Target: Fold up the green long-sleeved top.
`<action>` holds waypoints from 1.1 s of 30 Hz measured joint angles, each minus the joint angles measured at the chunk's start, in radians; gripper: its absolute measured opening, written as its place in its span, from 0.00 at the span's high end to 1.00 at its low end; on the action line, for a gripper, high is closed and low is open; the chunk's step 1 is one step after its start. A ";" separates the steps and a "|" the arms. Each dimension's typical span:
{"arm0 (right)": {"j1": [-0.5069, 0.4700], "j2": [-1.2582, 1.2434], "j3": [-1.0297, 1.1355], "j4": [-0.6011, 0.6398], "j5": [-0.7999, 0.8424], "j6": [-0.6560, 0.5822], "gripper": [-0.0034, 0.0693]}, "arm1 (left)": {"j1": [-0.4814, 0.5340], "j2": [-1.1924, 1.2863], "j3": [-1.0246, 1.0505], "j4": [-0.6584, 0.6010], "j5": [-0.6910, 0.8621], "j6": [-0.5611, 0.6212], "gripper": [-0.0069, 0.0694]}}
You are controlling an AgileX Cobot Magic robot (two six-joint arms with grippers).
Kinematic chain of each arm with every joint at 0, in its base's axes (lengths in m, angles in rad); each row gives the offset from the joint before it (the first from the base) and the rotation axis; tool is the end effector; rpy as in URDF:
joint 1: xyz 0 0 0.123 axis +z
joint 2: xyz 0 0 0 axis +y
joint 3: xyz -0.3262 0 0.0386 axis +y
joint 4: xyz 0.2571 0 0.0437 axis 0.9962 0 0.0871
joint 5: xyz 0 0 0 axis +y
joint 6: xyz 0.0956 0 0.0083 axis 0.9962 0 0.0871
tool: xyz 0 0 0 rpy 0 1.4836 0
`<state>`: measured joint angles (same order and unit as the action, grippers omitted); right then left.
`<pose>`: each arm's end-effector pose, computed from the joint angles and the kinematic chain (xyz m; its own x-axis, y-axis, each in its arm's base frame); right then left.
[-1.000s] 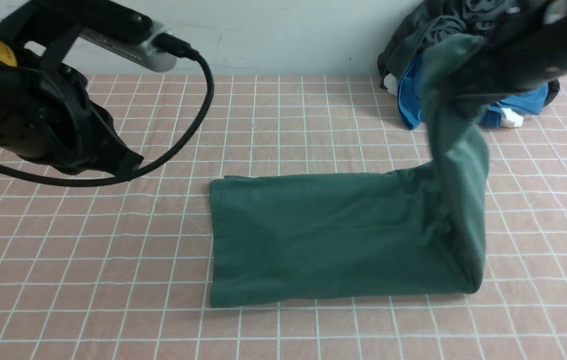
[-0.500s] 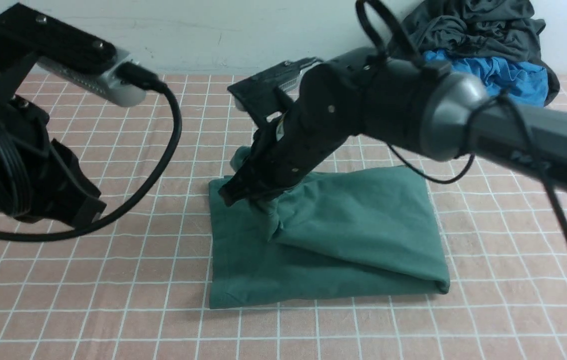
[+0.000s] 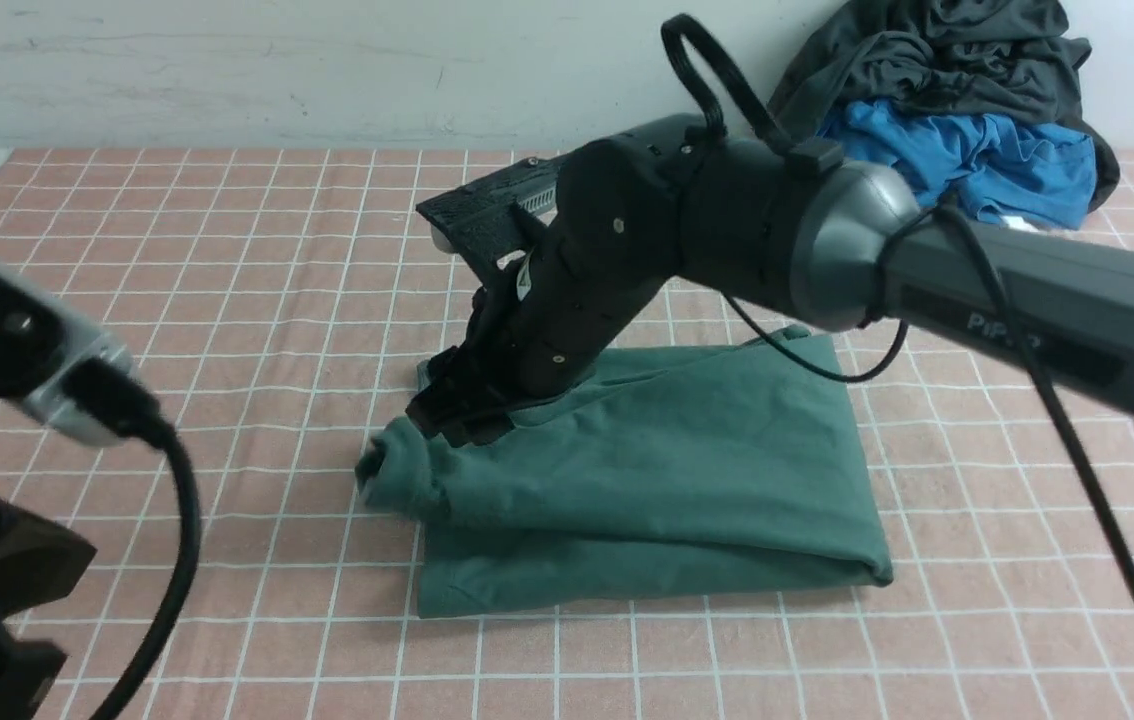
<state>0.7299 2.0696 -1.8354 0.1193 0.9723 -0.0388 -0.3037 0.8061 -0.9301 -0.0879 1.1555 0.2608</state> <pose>0.3604 0.3351 0.2880 -0.6891 -0.5784 -0.4366 -0.6763 0.7297 0.1009 0.1006 -0.0396 0.3828 -0.6761 0.4452 -0.5871 0.5069 0.8593 0.0679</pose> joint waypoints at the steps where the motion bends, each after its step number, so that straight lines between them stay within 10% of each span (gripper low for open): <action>1: 0.000 -0.022 0.000 -0.017 0.028 -0.003 0.33 | 0.000 -0.033 0.026 0.007 -0.004 -0.002 0.91; 13: 0.000 -0.399 0.071 -0.133 0.257 -0.024 0.36 | 0.000 -0.530 0.408 0.061 -0.246 -0.132 0.91; 33: 0.000 -1.443 0.964 -0.119 -0.276 -0.008 0.96 | 0.000 -0.788 0.512 0.061 -0.350 -0.180 0.91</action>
<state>0.7299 0.6268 -0.8718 0.0000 0.6964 -0.0471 -0.3037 0.0179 -0.4182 -0.0265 0.8052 0.0810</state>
